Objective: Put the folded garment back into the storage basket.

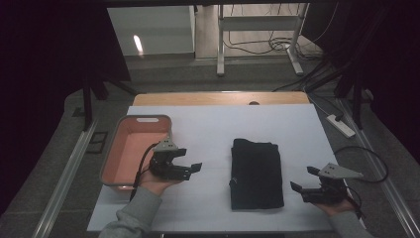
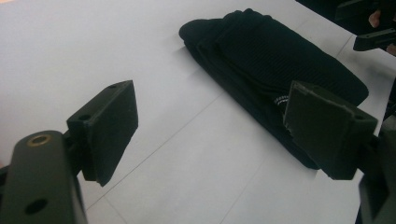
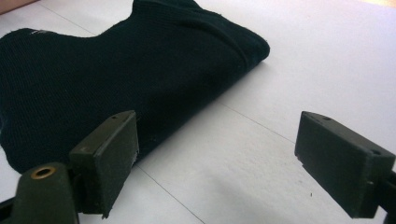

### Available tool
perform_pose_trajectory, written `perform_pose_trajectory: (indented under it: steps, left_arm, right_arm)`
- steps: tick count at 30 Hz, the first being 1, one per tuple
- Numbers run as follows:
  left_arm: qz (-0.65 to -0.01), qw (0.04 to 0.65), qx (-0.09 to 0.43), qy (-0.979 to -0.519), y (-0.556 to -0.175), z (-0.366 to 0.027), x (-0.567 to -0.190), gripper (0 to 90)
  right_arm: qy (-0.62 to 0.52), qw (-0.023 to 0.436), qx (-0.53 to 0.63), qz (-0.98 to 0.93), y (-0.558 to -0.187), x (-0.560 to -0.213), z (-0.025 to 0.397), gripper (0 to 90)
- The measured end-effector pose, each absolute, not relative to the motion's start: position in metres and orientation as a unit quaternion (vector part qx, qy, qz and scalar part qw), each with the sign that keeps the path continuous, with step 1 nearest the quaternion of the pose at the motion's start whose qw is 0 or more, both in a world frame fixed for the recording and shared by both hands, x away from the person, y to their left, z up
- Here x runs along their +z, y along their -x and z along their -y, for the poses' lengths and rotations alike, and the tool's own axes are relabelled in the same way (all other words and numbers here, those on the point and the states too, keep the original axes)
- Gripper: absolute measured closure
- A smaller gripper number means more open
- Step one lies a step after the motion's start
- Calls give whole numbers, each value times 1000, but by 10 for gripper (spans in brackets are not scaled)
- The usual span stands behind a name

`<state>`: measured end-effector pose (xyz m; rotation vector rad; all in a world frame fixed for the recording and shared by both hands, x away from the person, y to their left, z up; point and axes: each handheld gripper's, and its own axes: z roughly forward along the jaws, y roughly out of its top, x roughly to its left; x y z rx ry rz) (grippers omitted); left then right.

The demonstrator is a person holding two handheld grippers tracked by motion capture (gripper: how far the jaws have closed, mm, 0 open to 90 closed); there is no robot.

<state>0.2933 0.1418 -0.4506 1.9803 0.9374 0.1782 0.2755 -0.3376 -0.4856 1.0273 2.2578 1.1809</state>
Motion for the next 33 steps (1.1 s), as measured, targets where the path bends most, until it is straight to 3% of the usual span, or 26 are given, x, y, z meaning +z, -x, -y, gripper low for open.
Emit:
perform_pose_trajectory:
  steps: [33]
  left_arm:
    - [-365,440,48,-819,-325,-103,-455,167]
  right_arm:
    - [-371,195,421,-804,-276,-487,340,145]
